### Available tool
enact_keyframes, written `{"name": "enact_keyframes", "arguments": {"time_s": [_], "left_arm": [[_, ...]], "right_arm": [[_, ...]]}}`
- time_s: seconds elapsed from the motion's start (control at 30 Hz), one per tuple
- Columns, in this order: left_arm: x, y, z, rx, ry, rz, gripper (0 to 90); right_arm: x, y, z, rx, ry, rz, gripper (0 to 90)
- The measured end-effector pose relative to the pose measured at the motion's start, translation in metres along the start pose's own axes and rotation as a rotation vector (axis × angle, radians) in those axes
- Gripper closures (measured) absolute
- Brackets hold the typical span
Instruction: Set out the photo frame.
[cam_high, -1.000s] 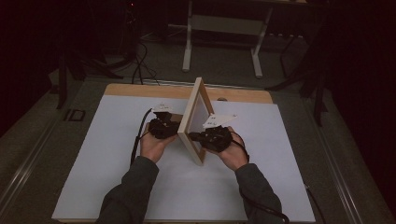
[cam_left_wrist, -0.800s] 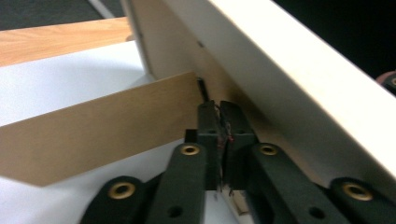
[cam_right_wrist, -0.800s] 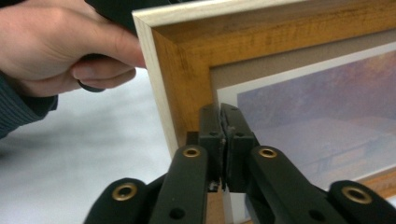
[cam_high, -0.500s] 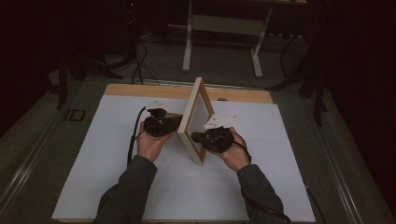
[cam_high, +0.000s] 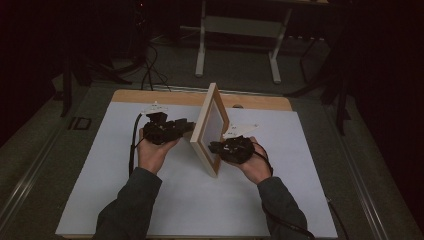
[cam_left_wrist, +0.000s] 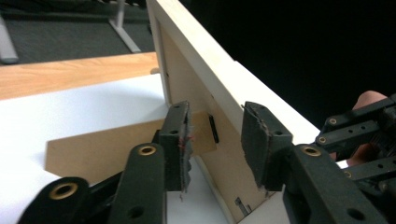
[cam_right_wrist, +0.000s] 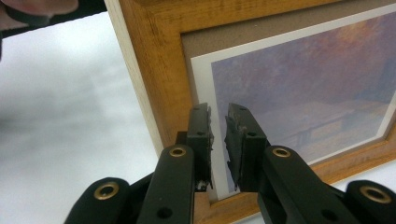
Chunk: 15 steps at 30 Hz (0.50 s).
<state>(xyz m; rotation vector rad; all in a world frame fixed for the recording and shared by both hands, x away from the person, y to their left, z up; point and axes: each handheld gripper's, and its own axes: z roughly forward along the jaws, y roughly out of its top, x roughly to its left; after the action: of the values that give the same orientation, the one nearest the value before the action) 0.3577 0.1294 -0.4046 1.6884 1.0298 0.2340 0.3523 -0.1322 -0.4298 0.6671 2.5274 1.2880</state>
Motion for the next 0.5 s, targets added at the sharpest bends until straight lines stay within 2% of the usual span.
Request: {"name": "enact_keyframes", "arguments": {"time_s": [0.23,0.3,0.37,0.4,0.43,0.47,0.5], "left_arm": [[-0.011,0.007,-0.005,-0.001,-0.003,0.026,57.6],[-0.02,0.011,-0.005,0.004,-0.016,0.051,56.8],[-0.023,0.011,-0.005,0.004,-0.012,0.057,53.4],[-0.028,0.013,-0.004,-0.001,0.015,0.07,50.0],[-0.028,0.013,-0.004,-0.001,0.015,0.07,47.0],[-0.032,0.015,-0.001,0.001,0.043,0.068,42.3],[-0.034,0.015,0.001,0.01,0.04,0.062,41.6]], "right_arm": [[-0.002,-0.001,-0.002,0.0,-0.005,0.003,78.5],[-0.003,-0.002,-0.003,-0.001,-0.005,0.006,77.5],[-0.003,-0.002,-0.003,-0.001,-0.003,0.01,77.2],[-0.003,-0.003,-0.003,-0.002,-0.005,0.014,76.4],[-0.003,-0.003,-0.003,-0.003,-0.005,0.014,76.3],[-0.004,-0.004,-0.003,-0.003,-0.003,0.014,76.1],[-0.004,-0.004,-0.003,-0.003,-0.003,0.016,76.1]]}}
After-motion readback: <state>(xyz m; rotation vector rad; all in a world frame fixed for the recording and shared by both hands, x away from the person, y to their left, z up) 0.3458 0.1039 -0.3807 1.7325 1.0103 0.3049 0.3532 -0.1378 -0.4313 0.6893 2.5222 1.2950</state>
